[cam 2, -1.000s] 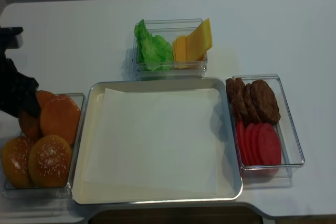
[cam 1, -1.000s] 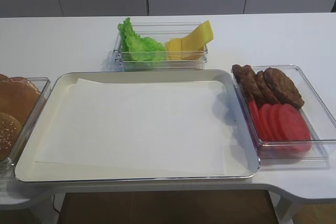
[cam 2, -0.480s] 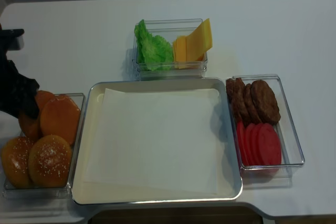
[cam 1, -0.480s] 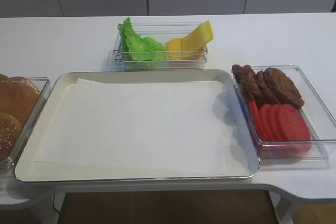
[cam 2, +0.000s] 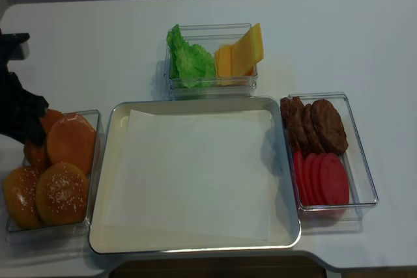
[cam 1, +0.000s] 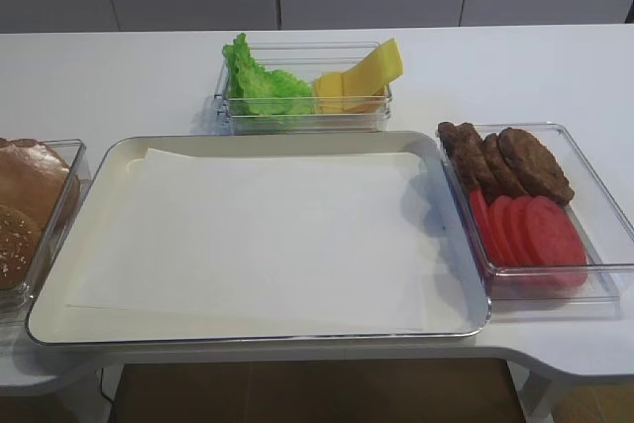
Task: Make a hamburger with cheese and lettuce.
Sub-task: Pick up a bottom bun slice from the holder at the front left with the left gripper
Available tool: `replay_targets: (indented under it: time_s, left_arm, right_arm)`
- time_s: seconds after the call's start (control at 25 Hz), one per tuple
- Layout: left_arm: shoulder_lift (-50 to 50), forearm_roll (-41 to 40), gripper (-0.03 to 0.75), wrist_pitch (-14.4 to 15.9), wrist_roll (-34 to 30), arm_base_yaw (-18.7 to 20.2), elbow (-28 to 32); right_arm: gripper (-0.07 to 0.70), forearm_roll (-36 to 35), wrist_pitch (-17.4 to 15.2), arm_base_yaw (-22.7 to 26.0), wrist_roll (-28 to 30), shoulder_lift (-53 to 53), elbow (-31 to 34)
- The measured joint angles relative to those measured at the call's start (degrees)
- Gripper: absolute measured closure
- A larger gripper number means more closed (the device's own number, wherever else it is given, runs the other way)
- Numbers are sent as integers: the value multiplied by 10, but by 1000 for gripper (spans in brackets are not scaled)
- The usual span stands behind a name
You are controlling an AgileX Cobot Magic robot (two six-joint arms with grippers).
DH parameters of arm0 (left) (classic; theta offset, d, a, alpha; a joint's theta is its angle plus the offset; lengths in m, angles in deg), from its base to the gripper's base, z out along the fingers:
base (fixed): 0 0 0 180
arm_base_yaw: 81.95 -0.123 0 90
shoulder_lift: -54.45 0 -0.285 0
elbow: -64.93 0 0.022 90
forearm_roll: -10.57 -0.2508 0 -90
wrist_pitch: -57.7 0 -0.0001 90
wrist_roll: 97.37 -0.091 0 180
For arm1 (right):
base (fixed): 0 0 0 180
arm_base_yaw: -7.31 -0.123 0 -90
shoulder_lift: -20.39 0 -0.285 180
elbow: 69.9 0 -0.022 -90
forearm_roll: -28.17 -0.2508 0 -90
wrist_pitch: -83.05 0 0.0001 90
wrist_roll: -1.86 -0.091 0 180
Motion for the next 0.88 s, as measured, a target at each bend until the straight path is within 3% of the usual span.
replay_targets:
  time_s: [0.88]
  left_arm:
    - [-19,4,574,3,0,6,-21]
  right_arm:
    - [191,0,0,0,0,0,0]
